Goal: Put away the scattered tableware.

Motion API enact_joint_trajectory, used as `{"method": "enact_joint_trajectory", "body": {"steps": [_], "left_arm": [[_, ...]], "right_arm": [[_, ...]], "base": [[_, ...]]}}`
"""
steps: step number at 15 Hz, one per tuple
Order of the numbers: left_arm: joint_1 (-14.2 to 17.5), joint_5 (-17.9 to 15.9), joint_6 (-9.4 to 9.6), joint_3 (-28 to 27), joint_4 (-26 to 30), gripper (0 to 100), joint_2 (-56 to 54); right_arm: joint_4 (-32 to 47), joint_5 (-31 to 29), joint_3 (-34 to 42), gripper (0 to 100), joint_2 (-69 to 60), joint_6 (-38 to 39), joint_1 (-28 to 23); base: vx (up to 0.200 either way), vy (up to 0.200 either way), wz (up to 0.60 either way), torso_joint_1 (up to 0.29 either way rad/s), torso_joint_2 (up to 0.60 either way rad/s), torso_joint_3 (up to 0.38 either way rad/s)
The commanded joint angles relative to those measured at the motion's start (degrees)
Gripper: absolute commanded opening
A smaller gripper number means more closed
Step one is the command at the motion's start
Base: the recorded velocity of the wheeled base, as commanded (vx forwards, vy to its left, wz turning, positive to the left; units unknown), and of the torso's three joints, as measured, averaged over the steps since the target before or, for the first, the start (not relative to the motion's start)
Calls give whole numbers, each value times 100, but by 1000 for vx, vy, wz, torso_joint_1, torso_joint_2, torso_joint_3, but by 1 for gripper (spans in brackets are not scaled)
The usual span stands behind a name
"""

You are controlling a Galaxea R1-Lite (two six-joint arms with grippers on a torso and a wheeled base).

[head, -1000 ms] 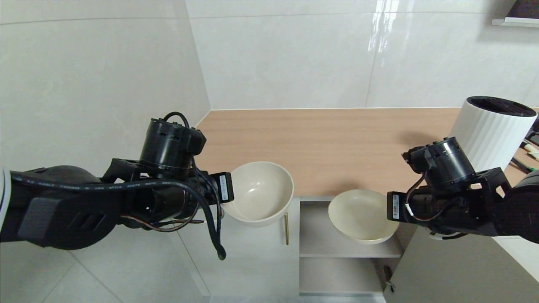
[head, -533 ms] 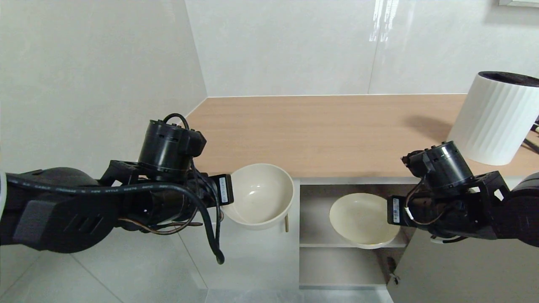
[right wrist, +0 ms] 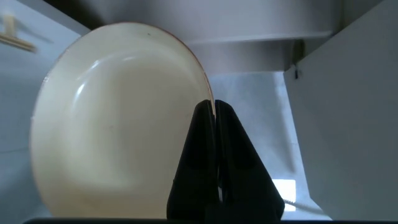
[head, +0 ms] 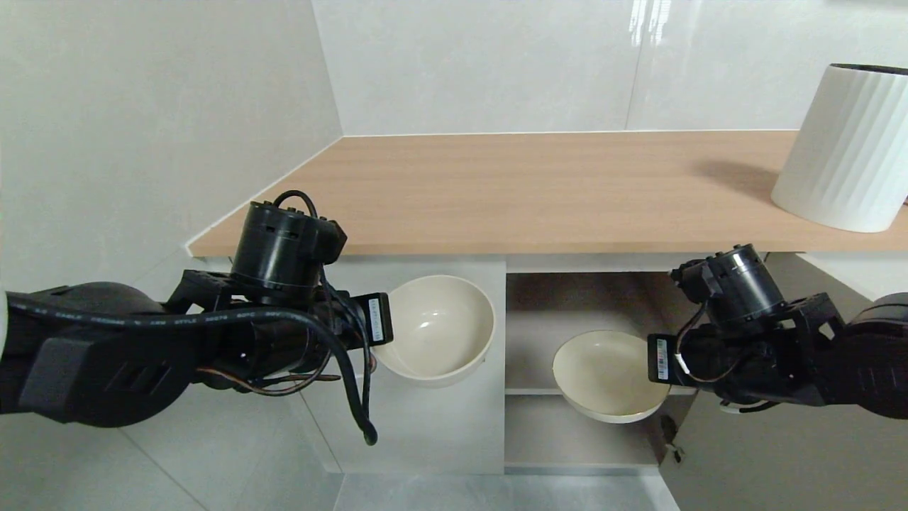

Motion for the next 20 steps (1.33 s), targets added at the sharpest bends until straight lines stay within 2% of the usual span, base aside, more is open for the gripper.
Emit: {"method": "enact_joint_trajectory", "body": {"steps": [1, 7, 13, 16, 20], "left_arm": [[0, 3, 4, -2, -1, 0, 9], [0, 3, -5, -2, -1, 0, 9], [0, 3, -5, -11, -1, 0, 27], [0, 3, 4, -20, -1, 0, 27], [-35, -6, 13, -2, -1, 0, -140]], "right_arm": [[-1, 1, -7, 0, 59, -1, -9], [-274, -122, 107, 0, 261, -19, 0], [-283, -298, 81, 0, 533, -318, 18], [-371, -325, -139, 0, 1149, -405, 18], [-1030, -404, -789, 0, 2230, -361, 0]], "base": [[0, 0, 0, -173, 461, 281], [0, 0, 0, -143, 422, 269], [0, 0, 0, -16, 49, 32], [0, 0, 0, 0, 0, 0], [0, 0, 0, 0, 0, 0]]}}
